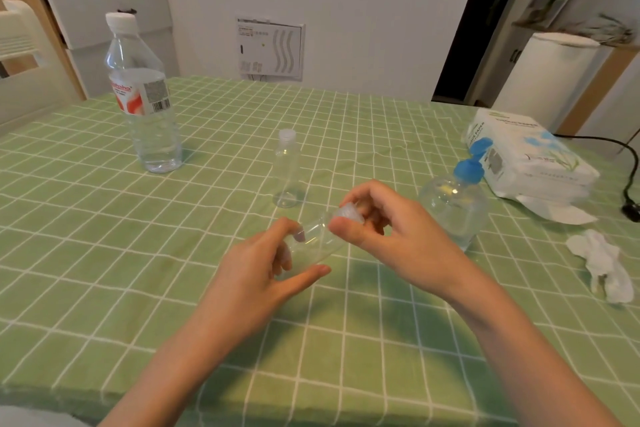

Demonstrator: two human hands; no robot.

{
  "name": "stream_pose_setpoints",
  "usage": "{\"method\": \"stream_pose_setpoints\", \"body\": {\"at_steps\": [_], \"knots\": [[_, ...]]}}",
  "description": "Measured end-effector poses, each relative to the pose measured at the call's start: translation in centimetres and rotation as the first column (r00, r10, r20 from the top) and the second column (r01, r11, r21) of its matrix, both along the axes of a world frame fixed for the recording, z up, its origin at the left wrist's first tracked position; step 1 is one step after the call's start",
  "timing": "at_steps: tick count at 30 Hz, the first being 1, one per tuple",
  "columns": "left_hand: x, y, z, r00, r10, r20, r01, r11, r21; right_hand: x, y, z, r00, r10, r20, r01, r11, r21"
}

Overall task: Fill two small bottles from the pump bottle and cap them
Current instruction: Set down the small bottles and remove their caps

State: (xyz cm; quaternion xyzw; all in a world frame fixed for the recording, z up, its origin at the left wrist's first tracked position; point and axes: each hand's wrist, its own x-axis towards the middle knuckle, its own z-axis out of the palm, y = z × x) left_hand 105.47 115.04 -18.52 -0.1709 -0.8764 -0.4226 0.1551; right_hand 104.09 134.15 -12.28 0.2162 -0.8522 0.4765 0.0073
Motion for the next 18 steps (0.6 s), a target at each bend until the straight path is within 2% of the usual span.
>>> {"method": "stream_pose_setpoints", "body": {"at_steps": [7,18], "knots": [[0.02,-0.21,-0.32,1.0,0.005,0.003,-0.005,1.0,-0.025,-0.07,0.68,-0.27,0.996,0.082,0.033,-0.083,0.997,0.01],[0.0,-0.5,-0.58,1.0,0.001,0.025,-0.001,1.0,0.006,-0.2,0.28,-0.45,0.998,0.053,0.046,-0.052,0.998,-0.018]]}}
